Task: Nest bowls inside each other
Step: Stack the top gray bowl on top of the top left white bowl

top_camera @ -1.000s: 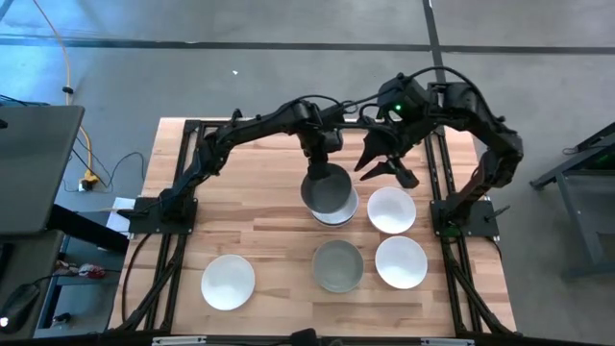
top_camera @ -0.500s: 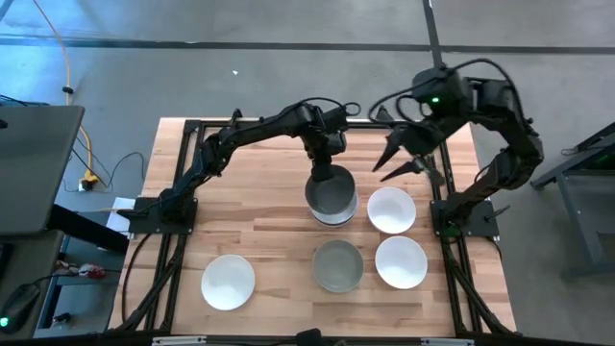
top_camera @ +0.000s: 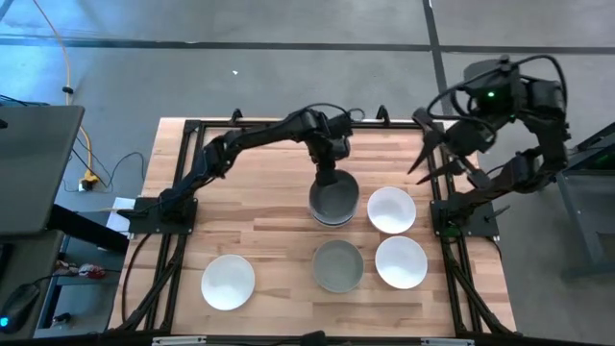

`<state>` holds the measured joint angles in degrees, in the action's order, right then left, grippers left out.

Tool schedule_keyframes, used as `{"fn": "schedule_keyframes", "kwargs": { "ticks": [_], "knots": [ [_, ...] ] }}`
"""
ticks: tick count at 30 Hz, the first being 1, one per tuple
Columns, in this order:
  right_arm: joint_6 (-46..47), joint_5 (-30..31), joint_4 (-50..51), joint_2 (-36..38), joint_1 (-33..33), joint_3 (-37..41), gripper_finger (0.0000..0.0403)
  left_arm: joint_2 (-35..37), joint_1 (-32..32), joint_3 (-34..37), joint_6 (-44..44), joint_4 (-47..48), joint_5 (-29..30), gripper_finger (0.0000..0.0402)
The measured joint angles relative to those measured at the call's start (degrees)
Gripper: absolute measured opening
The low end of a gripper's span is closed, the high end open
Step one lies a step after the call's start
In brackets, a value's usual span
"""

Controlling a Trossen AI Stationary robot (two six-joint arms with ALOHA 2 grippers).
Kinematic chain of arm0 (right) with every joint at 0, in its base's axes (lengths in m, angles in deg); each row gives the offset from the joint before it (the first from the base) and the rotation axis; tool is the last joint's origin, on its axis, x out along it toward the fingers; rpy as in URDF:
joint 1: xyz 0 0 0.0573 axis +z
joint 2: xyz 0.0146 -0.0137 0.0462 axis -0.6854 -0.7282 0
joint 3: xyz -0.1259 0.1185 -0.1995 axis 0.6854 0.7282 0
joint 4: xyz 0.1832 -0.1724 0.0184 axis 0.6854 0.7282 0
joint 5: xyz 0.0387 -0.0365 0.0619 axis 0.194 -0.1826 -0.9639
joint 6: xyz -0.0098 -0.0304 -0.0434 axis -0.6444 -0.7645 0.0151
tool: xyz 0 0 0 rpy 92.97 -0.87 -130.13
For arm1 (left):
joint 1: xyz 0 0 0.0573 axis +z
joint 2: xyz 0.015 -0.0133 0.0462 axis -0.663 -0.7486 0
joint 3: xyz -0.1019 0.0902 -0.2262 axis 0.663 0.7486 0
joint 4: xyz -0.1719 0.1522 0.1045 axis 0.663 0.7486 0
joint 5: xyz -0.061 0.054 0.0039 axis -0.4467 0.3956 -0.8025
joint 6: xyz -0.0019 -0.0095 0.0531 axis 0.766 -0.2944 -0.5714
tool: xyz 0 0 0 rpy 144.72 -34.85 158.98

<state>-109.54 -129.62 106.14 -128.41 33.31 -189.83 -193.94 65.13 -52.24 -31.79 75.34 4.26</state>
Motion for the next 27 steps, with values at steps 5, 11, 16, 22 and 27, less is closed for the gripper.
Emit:
{"fn": "schedule_keyframes", "kwargs": {
  "ticks": [5,11,16,22,27],
  "knots": [
    [0.56,-1.21,0.65,1.33,0.00,0.00,0.0105,-3.63,-0.55,0.02,-0.44,1.49,0.04,0.0000],
    [0.84,-1.22,2.52,1.76,0.00,0.00,0.0105,-5.23,-0.05,0.00,-0.63,6.92,0.67,0.0000],
    [-0.01,-1.20,3.10,1.80,0.00,0.00,0.0105,-4.83,0.17,0.00,-0.63,7.07,2.78,0.0000],
    [-1.44,-1.16,3.12,1.86,0.00,2.08,0.0105,-4.01,0.54,0.02,-0.66,7.99,4.79,0.0000],
    [-1.51,-1.13,2.59,1.87,0.00,5.71,0.0105,-3.88,0.89,0.02,-1.06,8.91,4.76,0.0000]
  ]
}}
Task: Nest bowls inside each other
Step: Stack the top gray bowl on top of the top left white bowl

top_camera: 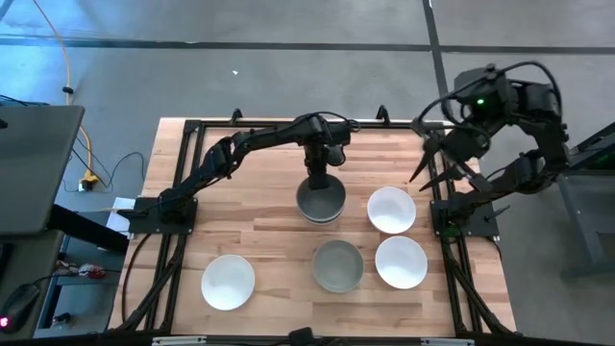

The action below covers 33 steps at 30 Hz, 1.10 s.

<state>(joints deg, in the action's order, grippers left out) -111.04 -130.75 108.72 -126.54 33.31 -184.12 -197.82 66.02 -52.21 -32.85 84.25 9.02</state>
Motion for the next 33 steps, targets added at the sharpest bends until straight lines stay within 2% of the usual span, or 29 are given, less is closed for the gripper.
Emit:
{"fn": "schedule_keyframes", "kwargs": {
  "ticks": [7,21,28,33],
  "knots": [
    [-1.37,0.50,-1.23,0.26,-0.17,3.61,0.0105,0.09,0.00,0.00,-0.05,2.23,-0.06,0.0000],
    [-1.36,0.52,-1.37,1.18,-0.17,3.75,0.0105,0.11,0.02,0.00,-0.22,3.25,-0.68,0.0006],
    [-1.44,0.52,-1.24,1.19,-0.17,3.75,0.0105,1.26,-0.75,0.04,-3.01,1.84,-3.61,0.0072],
    [-1.47,0.52,-1.12,1.22,-0.20,3.73,0.0105,4.09,-1.08,0.04,-5.10,0.98,-3.47,0.0126]
  ]
}}
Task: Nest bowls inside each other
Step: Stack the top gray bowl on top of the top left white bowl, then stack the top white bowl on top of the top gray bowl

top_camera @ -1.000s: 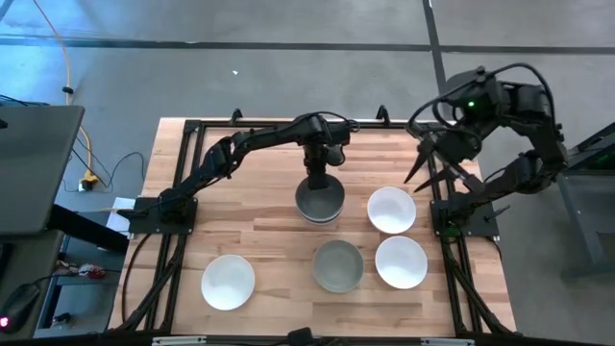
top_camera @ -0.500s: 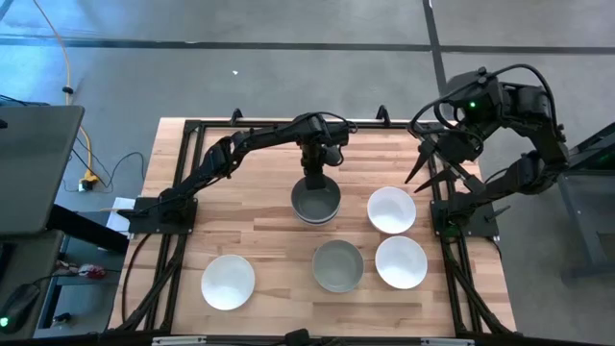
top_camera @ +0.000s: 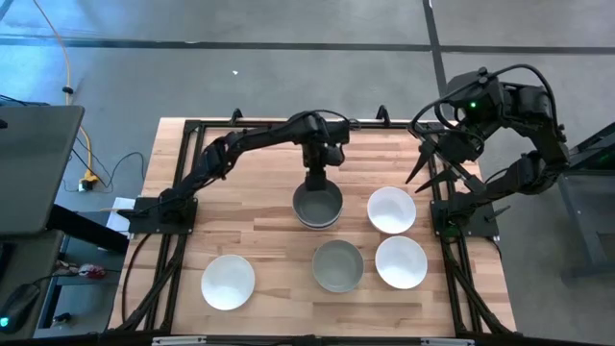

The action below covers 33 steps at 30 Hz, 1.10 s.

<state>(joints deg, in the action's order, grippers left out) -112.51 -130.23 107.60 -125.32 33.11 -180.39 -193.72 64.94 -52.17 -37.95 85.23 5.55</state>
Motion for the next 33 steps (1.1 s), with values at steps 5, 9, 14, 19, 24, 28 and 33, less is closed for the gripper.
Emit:
{"fn": "schedule_keyframes", "kwargs": {
  "ticks": [5,9,14,19,24,28,33],
  "knots": [
    [0.31,0.05,1.40,0.00,0.00,0.00,0.0105,6.33,0.68,0.02,-1.36,0.05,0.28,0.0158],
    [6.10,4.58,2.17,0.02,0.01,0.17,0.0105,14.09,1.01,0.10,-1.73,1.45,0.16,0.0165],
    [17.97,18.24,2.35,0.45,0.00,3.86,0.0105,25.74,0.75,0.11,-2.14,1.48,-0.20,0.0161],
    [27.29,31.51,2.62,0.70,0.00,8.89,0.0105,36.06,-0.64,0.11,-0.31,0.35,1.33,0.0161],
    [35.34,41.41,7.27,0.10,0.00,13.34,0.0105,43.50,-3.99,0.11,1.46,-1.18,6.73,0.0161],
    [40.01,45.02,7.54,0.15,0.00,18.28,0.0105,46.49,-6.02,0.11,2.60,-1.99,10.54,0.0161],
    [42.98,44.74,7.39,0.26,-0.02,24.26,0.0105,47.84,-6.29,0.11,2.59,-1.93,10.44,0.0161]
  ]
}}
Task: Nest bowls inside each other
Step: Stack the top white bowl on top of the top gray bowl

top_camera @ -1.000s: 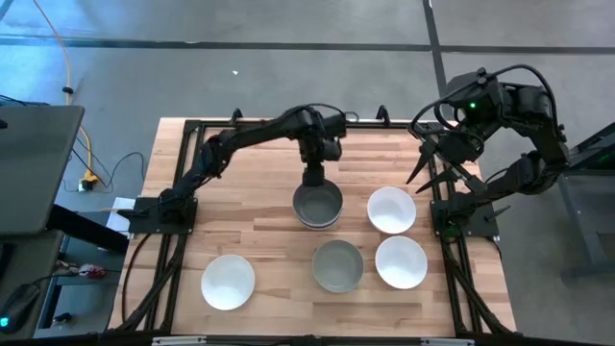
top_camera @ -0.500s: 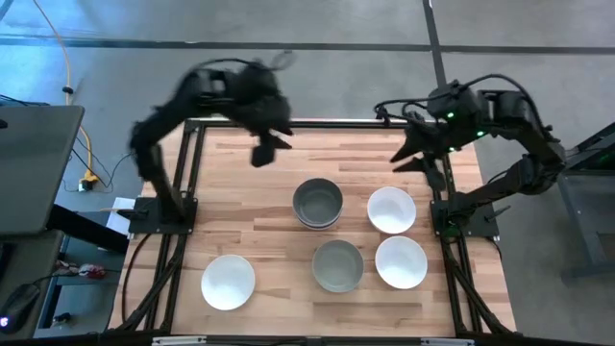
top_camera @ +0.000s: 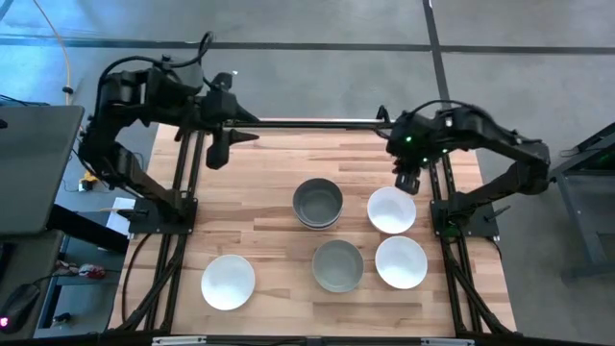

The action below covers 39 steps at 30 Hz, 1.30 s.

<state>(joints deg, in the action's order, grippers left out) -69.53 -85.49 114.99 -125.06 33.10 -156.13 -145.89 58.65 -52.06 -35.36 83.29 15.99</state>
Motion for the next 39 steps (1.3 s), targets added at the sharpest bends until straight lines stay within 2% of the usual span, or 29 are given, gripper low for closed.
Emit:
{"fn": "schedule_keyframes", "kwargs": {
  "ticks": [8,16,19,26,39],
  "knots": [
    [3.46,0.07,0.05,0.41,-3.48,13.91,0.0105,-0.14,0.07,3.67,-1.52,1.20,-0.78,0.0161],
    [-7.33,1.89,-0.12,1.71,-7.20,28.37,0.0105,-0.20,0.63,9.22,-4.05,0.53,-0.93,0.0161],
    [-11.09,2.34,-2.98,1.77,-8.28,31.91,0.0105,-0.20,1.57,9.66,-4.08,-1.41,-2.57,0.0161],
    [-17.27,-0.21,-14.91,1.77,-9.49,35.27,0.0105,-0.20,2.93,9.66,-3.48,-3.92,-5.07,0.0161],
    [-25.01,-0.37,-24.20,1.77,-10.50,39.62,0.0105,-0.20,3.17,9.66,-2.38,-3.44,-5.13,0.0161]
  ]
}}
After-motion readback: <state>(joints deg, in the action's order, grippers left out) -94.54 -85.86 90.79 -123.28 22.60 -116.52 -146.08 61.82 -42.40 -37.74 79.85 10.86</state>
